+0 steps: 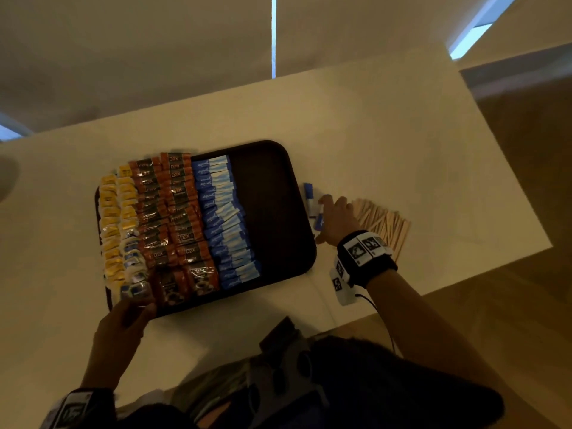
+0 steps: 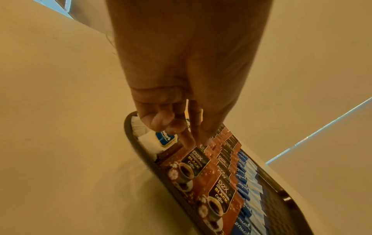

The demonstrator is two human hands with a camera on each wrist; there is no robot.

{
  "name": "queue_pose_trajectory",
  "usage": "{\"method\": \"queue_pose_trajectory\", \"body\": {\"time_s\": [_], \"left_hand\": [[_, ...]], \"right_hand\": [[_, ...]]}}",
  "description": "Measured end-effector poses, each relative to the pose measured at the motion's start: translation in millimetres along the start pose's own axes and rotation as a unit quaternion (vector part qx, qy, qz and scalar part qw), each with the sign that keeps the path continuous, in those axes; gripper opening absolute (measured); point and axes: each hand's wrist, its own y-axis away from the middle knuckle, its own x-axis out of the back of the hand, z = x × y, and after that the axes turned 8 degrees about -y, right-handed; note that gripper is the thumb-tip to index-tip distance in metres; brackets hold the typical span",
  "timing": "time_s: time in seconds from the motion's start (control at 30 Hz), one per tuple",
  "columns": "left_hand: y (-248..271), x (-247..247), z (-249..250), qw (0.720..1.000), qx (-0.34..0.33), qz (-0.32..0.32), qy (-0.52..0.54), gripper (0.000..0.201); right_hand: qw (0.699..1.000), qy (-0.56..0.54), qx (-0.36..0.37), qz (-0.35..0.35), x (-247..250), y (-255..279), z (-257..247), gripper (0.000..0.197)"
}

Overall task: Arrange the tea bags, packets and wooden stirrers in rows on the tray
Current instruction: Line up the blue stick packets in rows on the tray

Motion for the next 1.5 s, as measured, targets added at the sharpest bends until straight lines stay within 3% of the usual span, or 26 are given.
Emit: {"method": "queue_pose_trajectory", "body": {"time_s": [0.17, 0.37, 0.5, 0.63, 0.7, 0.83, 0.93, 1.0, 1.1, 1.27, 1.5], "left_hand": [[11, -8, 10, 1.000, 0.001, -0.002, 0.009, 0.010], [17, -20, 19, 1.000, -0.016, 0.016, 0.010, 0.008], [16, -24, 16, 1.000, -0.024, 0.016, 0.001, 0.006], [14, -27, 14, 0.999, -0.025, 0.024, -0.007, 0.003], [14, -28, 13, 0.999, -0.026, 0.024, -0.004, 0.002], [14, -28, 15, 0.999, -0.026, 0.024, 0.004, 0.004], [12, -27, 16, 0.999, -0.026, 0.024, 0.004, 0.005], [11, -26, 16, 0.999, -0.024, 0.022, 0.008, 0.005], [10, -26, 18, 1.000, -0.021, 0.008, 0.018, 0.006], [8, -24, 19, 0.999, -0.025, 0.000, 0.041, 0.007], [7, -19, 18, 0.999, -0.022, -0.012, 0.037, 0.007]], "right_hand": [[0.993, 0.095, 0.068, 0.026, -4, -4, 6, 0.115], [0.980, 0.144, 0.133, 0.034, -5, -16, -4, 0.110], [0.979, 0.134, 0.147, 0.043, -6, -19, -15, 0.090], [0.983, 0.060, 0.147, 0.095, -10, -17, -15, 0.046], [0.985, 0.038, 0.131, 0.105, -9, -17, -14, 0.030], [0.983, -0.029, 0.099, 0.150, -6, -14, -9, 0.027], [0.973, -0.124, -0.022, 0.195, -9, -4, -9, 0.054], [0.967, -0.173, -0.101, 0.160, -14, 1, -16, 0.073], [0.960, -0.209, -0.151, 0.108, -22, -1, -31, 0.083], [0.961, -0.194, -0.128, 0.153, -22, -19, -47, 0.064], [0.980, -0.090, -0.087, 0.156, -19, -31, -53, 0.033]]}}
